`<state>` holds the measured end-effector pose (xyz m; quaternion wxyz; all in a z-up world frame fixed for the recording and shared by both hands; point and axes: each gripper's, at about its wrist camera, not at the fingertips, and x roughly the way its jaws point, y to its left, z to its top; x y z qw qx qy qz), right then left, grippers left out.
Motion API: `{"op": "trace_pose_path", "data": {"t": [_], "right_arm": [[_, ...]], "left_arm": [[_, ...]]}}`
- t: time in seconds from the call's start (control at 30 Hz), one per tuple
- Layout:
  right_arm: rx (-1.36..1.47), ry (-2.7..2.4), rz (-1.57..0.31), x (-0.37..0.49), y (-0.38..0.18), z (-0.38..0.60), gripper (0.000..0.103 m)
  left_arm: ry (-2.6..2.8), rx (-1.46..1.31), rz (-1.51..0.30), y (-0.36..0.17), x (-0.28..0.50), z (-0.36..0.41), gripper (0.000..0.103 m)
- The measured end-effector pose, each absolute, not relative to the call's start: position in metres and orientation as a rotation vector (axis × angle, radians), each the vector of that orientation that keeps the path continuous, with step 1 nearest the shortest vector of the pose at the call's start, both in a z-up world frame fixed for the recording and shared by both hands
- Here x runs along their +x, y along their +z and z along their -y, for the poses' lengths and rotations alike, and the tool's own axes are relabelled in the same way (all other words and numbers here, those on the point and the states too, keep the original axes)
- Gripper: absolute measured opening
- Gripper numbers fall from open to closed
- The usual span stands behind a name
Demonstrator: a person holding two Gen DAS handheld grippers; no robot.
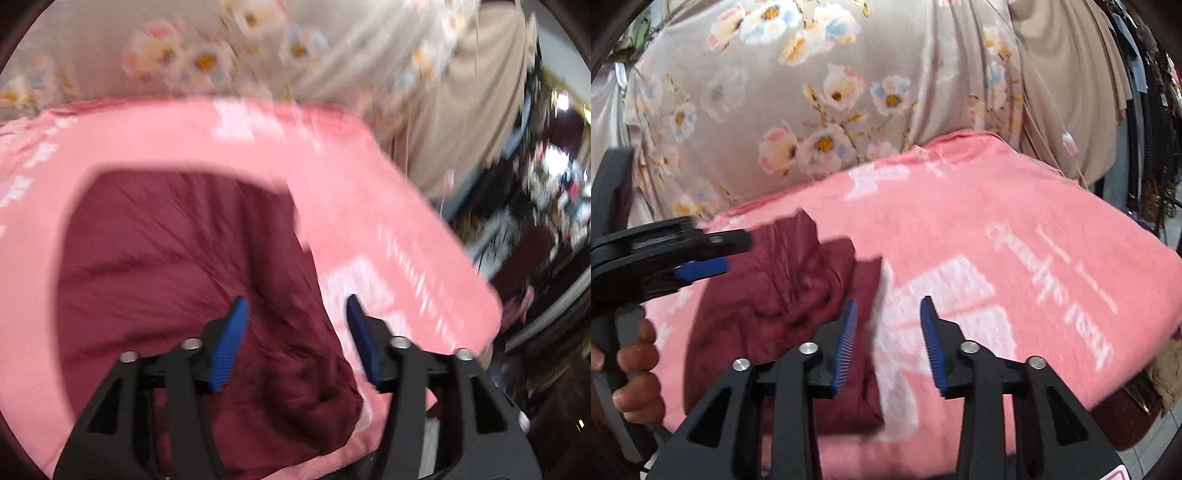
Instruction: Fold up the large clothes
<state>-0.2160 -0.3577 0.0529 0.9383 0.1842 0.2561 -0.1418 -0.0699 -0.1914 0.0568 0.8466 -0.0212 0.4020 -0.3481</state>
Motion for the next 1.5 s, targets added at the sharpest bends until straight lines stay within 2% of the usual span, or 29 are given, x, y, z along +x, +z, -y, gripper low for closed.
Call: {"op": "trace_pose_path", "data": {"t": [0.07,0.13,0.37,0.43,0.5,0.6,0.67,0.87,1.1,1.5], "right_arm": [[0.424,-0.209,-0.512,-0.193,0.062,0.357,0.062],[0.473,-0.139,-0.525,-0.166,0.061,0.356,0.063],[0.54,-0.121,-0.661,-0.089,0.039,0.343,0.063],[0.555,-0.134,-0.694,-0.075,0.038,0.344,0.059],[0.56,-0.126,-0.738,-0.062,0.038,0.346,0.044],[0.536,-0.139,-0.795,-0.051,0.04,0.347,0.005],[0.511,-0.149,-0.791,-0.053,0.047,0.345,0.002],[0.426,-0.262,-0.649,-0.107,0.079,0.342,0.001],[0.44,-0.401,-0.719,-0.124,0.017,0.347,0.001],[0.367,-0.43,-0.752,-0.11,-0.028,0.338,0.003]], "left_arm": [[-0.651,-0.108,-0.79,0.08,-0.058,0.156,0.064],[-0.552,-0.139,-0.765,0.091,-0.044,0.131,0.064],[-0.372,-0.214,-0.79,0.086,-0.005,0.07,0.064],[-0.352,-0.214,-0.806,0.079,0.004,0.066,0.064],[-0.342,-0.22,-0.813,0.076,0.009,0.062,0.064],[-0.332,-0.216,-0.825,0.069,0.012,0.064,0.063],[-0.335,-0.211,-0.83,0.067,0.013,0.066,0.063],[-0.364,-0.201,-0.851,0.06,0.021,0.08,0.063],[-0.425,-0.141,-0.916,0.031,0.019,0.122,0.063],[-0.356,0.021,-0.891,-0.012,0.015,0.164,0.066]]}}
